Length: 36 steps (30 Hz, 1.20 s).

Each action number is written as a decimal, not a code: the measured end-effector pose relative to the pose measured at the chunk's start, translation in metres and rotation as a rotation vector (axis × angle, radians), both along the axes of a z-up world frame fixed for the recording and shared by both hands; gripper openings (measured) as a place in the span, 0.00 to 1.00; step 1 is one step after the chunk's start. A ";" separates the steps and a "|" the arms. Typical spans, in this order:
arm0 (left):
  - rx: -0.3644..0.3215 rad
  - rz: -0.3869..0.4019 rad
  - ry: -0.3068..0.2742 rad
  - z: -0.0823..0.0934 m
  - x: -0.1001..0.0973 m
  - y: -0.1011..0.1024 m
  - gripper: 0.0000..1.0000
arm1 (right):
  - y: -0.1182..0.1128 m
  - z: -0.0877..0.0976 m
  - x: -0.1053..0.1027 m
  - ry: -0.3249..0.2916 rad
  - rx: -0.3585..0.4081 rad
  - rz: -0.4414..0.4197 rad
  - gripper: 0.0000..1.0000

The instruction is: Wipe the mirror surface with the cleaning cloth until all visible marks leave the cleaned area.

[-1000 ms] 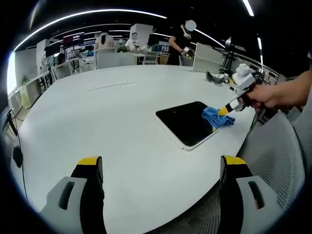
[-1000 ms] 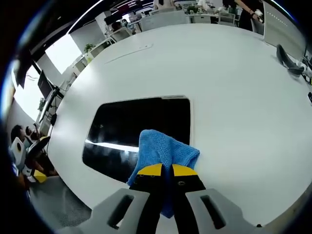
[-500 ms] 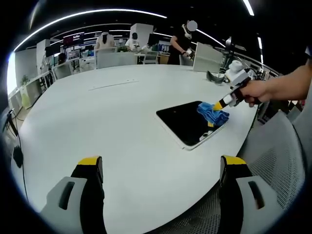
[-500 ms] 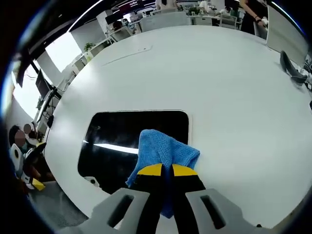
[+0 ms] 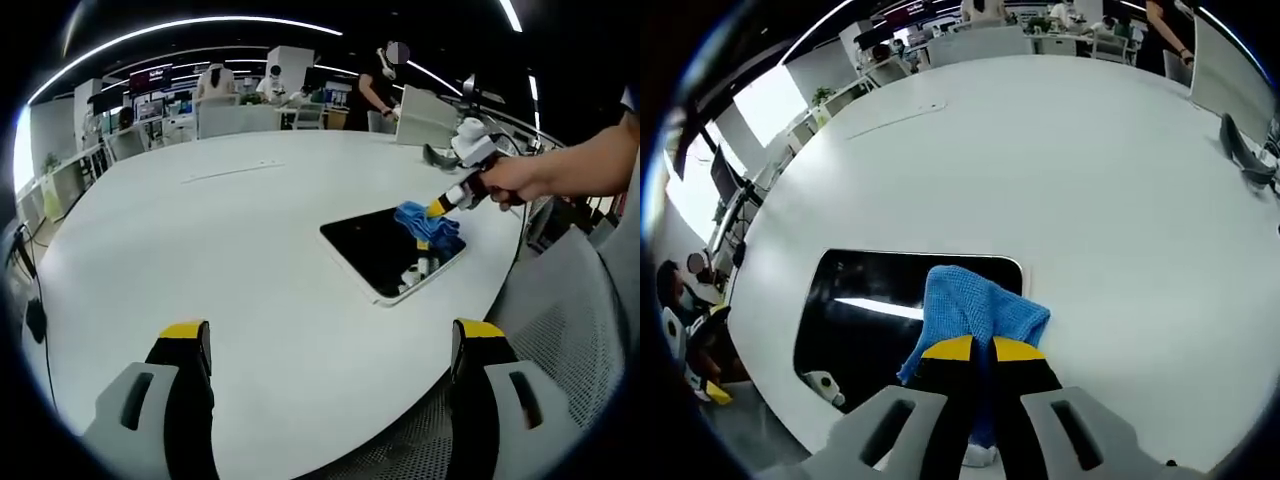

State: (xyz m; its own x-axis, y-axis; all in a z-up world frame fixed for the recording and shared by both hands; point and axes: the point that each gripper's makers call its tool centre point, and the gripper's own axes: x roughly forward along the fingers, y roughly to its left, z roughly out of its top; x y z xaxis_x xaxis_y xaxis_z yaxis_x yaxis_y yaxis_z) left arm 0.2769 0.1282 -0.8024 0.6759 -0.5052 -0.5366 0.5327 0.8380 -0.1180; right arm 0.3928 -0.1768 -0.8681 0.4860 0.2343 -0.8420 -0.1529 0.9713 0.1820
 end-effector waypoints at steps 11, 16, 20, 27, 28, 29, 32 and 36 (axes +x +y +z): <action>0.000 0.001 0.005 -0.001 0.000 0.000 0.99 | -0.002 0.001 0.015 -0.005 -0.003 -0.005 0.00; 0.001 0.001 0.006 -0.002 0.000 0.000 0.99 | -0.003 0.000 0.022 -0.006 -0.003 -0.008 0.00; 0.002 0.002 0.007 -0.001 0.000 0.001 0.99 | -0.003 0.000 0.027 -0.008 -0.007 -0.008 0.00; 0.003 0.010 0.005 -0.001 0.001 0.002 0.99 | -0.003 0.001 0.034 -0.012 -0.016 -0.003 0.00; 0.003 0.011 0.005 -0.001 0.001 0.002 0.99 | -0.003 0.001 0.034 -0.012 -0.016 -0.003 0.00; 0.004 0.011 0.004 -0.001 0.001 0.002 0.99 | -0.003 0.000 0.036 -0.012 -0.017 -0.003 0.00; 0.004 0.012 0.005 -0.002 0.001 0.002 0.99 | -0.004 0.000 0.038 -0.014 -0.018 -0.004 0.00; 0.006 0.013 0.004 -0.003 0.002 0.003 0.99 | -0.004 0.001 0.040 -0.016 -0.015 -0.009 0.00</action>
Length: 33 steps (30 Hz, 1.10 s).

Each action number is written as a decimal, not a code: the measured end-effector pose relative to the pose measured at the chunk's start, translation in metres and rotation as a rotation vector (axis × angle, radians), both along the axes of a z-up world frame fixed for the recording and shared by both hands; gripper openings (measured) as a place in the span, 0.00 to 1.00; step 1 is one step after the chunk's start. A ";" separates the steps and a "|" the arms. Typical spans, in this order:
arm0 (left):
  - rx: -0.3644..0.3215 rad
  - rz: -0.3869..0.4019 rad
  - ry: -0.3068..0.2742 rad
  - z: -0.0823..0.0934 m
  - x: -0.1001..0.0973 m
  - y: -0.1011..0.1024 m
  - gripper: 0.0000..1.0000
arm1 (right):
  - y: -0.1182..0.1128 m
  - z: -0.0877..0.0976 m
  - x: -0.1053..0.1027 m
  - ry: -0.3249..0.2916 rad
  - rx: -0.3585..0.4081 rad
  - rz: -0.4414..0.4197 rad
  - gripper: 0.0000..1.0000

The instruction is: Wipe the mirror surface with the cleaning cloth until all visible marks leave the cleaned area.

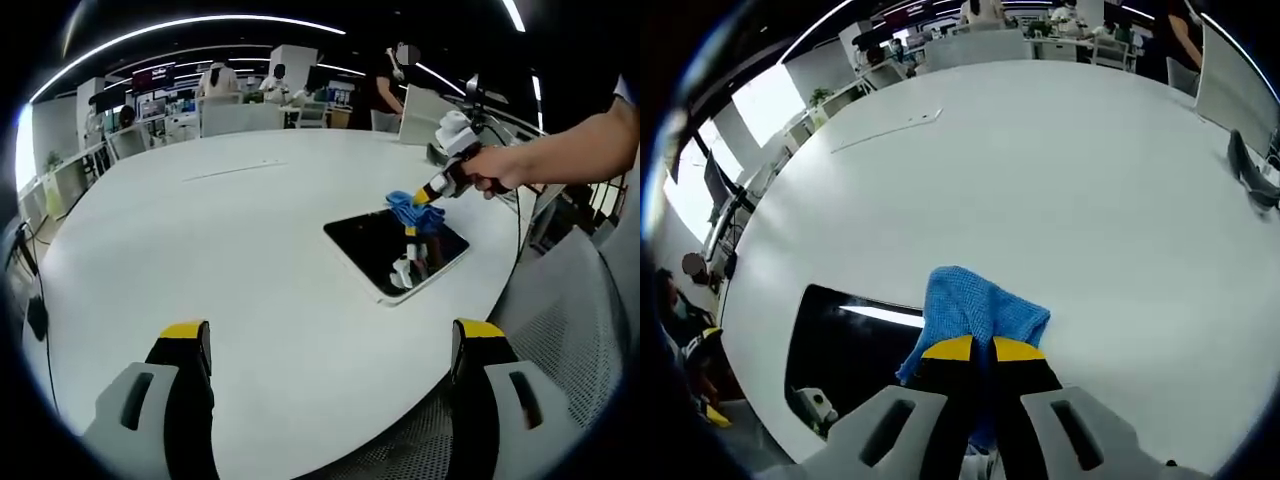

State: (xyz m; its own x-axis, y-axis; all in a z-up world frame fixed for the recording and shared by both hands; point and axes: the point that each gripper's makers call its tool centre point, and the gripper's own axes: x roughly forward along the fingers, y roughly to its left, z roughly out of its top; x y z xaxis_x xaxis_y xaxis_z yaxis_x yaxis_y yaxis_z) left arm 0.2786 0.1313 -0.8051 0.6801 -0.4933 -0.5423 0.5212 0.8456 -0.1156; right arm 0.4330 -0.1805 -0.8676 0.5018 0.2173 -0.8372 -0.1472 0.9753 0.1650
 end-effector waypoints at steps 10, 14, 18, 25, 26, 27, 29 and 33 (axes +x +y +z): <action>0.002 -0.001 -0.002 0.002 0.000 -0.001 0.99 | -0.003 0.014 0.001 -0.030 0.011 0.011 0.00; 0.000 -0.004 -0.002 0.002 -0.001 -0.002 0.99 | -0.012 0.037 0.002 -0.065 0.013 0.019 0.00; 0.000 -0.007 -0.002 0.001 -0.001 -0.002 0.99 | -0.027 0.052 -0.001 -0.092 0.015 0.014 0.00; 0.002 -0.007 -0.003 0.001 -0.001 -0.002 0.99 | -0.062 0.066 -0.015 -0.095 0.011 -0.018 0.00; 0.002 -0.007 -0.003 0.001 -0.001 -0.002 0.99 | -0.066 0.066 -0.016 -0.091 0.011 -0.022 0.00; 0.003 -0.007 -0.004 0.001 -0.001 -0.002 0.99 | -0.072 0.065 -0.019 -0.086 0.011 -0.029 0.00; 0.003 -0.006 -0.006 0.002 -0.001 -0.002 0.99 | -0.078 0.064 -0.028 -0.074 0.016 -0.036 0.00; 0.001 0.000 -0.010 0.003 0.000 -0.001 0.99 | -0.087 0.050 -0.041 -0.040 0.000 -0.037 0.01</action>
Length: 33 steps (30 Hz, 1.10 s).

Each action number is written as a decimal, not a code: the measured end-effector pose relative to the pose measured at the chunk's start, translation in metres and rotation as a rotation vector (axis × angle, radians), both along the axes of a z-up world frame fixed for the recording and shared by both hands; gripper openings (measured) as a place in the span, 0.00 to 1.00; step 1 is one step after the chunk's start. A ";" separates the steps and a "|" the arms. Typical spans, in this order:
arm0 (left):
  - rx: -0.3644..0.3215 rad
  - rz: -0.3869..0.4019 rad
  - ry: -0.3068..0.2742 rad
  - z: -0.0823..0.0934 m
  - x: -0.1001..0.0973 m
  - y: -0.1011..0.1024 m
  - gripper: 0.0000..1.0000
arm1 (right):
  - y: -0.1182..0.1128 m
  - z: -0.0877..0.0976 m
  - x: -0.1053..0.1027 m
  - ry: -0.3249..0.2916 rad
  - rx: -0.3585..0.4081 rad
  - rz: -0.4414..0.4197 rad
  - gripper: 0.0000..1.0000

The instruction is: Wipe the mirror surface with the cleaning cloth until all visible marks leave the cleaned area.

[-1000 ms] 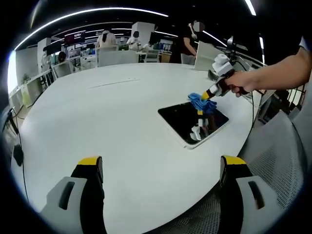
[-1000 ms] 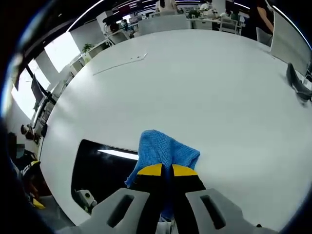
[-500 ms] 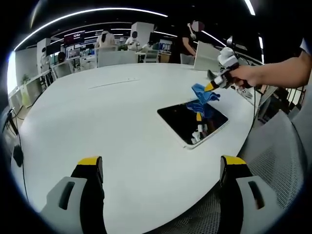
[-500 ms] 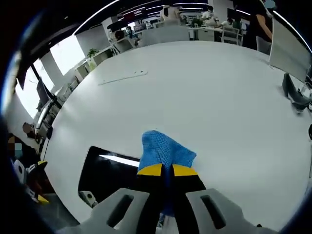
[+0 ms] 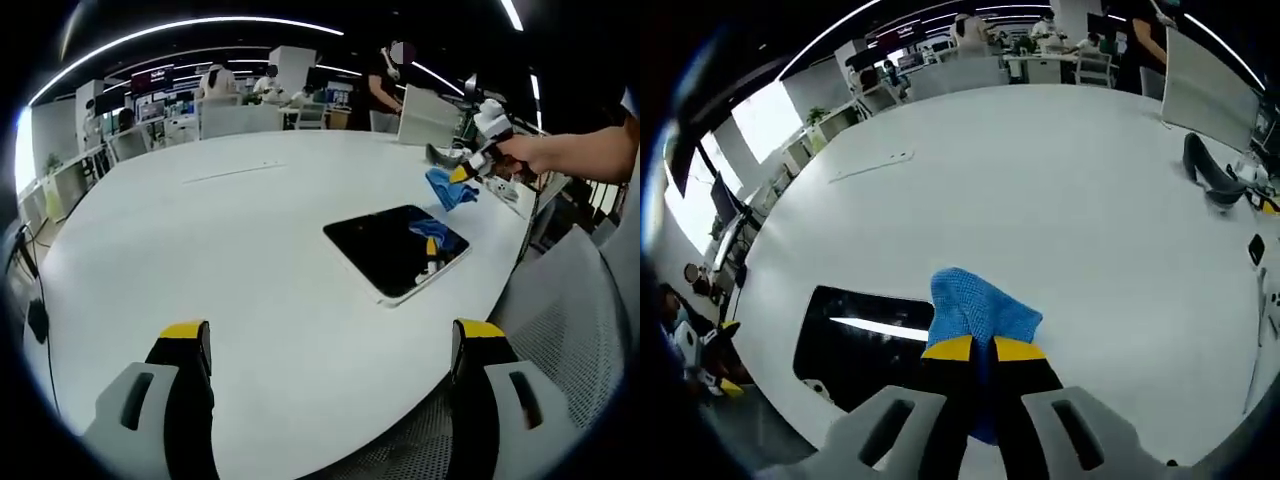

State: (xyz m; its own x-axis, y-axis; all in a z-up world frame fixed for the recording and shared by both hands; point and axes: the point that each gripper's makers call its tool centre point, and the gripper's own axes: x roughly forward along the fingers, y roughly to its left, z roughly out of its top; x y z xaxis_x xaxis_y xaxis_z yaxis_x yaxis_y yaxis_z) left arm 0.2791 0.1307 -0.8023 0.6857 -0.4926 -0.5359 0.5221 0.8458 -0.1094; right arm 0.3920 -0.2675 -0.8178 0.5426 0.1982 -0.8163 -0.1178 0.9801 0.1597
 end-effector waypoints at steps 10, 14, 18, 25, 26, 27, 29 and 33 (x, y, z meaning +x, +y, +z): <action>-0.002 0.018 -0.020 0.003 0.002 0.003 0.99 | -0.009 -0.044 -0.020 0.071 -0.054 -0.008 0.01; 0.001 0.024 -0.026 0.005 0.003 0.004 0.99 | -0.009 -0.058 -0.026 0.098 -0.055 -0.011 0.02; 0.005 0.024 -0.027 0.004 0.002 0.005 0.99 | -0.008 -0.059 -0.031 0.072 -0.064 0.049 0.02; 0.017 0.014 -0.027 0.003 0.001 0.005 0.99 | -0.004 -0.042 -0.029 0.026 -0.021 0.061 0.06; 0.017 0.013 -0.028 0.003 0.001 0.005 0.99 | -0.003 -0.033 -0.028 -0.015 -0.004 0.072 0.11; 0.017 0.013 -0.036 0.004 0.001 0.005 0.99 | -0.002 -0.027 -0.027 -0.040 0.009 0.077 0.18; 0.005 0.016 -0.064 0.009 0.001 0.008 0.99 | 0.002 -0.014 -0.028 -0.101 0.046 0.125 0.39; 0.067 -0.040 -0.063 0.005 -0.001 0.001 0.99 | 0.000 0.018 -0.022 -0.297 0.073 0.233 0.83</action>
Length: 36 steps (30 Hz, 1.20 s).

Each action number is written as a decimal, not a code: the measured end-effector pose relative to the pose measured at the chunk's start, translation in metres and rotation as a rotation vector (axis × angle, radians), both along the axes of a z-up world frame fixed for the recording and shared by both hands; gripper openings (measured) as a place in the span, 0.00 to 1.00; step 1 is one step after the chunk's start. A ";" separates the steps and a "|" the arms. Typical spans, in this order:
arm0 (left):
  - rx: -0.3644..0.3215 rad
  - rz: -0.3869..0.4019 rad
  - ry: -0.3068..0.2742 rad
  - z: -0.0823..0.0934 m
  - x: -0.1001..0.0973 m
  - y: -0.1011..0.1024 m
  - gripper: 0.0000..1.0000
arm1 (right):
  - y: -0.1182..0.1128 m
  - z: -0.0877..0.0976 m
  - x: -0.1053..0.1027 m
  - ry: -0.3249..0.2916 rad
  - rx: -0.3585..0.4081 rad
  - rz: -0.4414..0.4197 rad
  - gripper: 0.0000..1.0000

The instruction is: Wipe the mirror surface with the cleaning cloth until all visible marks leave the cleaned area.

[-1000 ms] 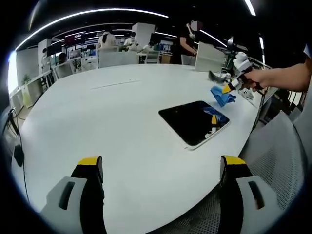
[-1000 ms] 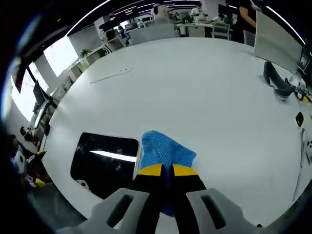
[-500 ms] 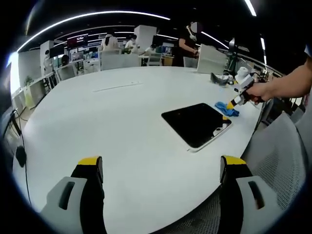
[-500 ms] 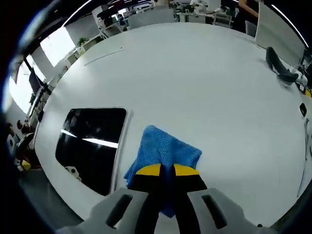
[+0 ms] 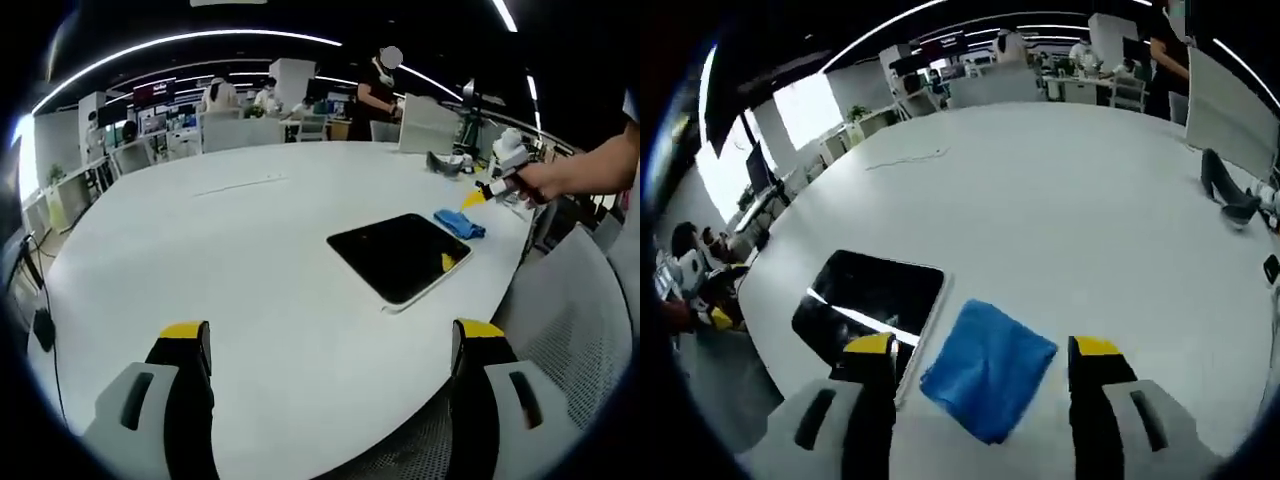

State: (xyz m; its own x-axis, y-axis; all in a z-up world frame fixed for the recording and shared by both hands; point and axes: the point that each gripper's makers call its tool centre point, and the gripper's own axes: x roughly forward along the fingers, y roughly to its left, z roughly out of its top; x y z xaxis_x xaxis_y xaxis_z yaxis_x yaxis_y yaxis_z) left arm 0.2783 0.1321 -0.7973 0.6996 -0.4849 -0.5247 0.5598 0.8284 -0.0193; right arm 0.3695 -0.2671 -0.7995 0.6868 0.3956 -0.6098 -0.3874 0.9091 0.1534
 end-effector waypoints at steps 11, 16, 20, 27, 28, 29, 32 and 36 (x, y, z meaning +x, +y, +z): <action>-0.031 0.112 -0.053 0.011 0.009 0.021 0.99 | -0.006 -0.001 -0.039 -0.053 0.025 0.146 0.95; -0.042 0.076 -0.026 0.007 0.003 0.014 0.99 | -0.011 -0.003 -0.053 -0.071 -0.018 0.078 0.98; -0.033 0.006 0.043 -0.004 -0.006 0.001 0.99 | -0.019 -0.003 -0.069 -0.069 0.043 -0.059 0.98; -0.050 0.044 0.074 -0.009 -0.005 0.005 0.99 | -0.028 -0.014 -0.083 -0.060 0.023 -0.055 0.98; -0.038 0.022 0.044 -0.005 -0.003 0.003 0.99 | -0.029 -0.014 -0.084 -0.067 0.011 -0.036 0.98; -0.036 0.035 0.021 -0.002 -0.001 0.006 0.99 | -0.030 -0.015 -0.085 -0.074 0.008 -0.022 0.98; -0.054 0.074 0.022 0.001 -0.002 0.011 0.99 | -0.037 -0.018 -0.090 -0.051 0.013 -0.011 0.98; -0.044 0.070 0.009 0.001 0.000 0.011 0.99 | -0.044 -0.014 -0.092 -0.068 -0.001 -0.011 0.98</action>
State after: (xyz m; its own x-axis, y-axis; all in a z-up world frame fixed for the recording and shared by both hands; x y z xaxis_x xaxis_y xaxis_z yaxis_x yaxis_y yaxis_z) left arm 0.2787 0.1433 -0.7958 0.7280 -0.4578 -0.5104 0.5000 0.8638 -0.0617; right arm 0.2775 -0.3109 -0.8140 0.7306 0.3875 -0.5622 -0.3873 0.9133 0.1261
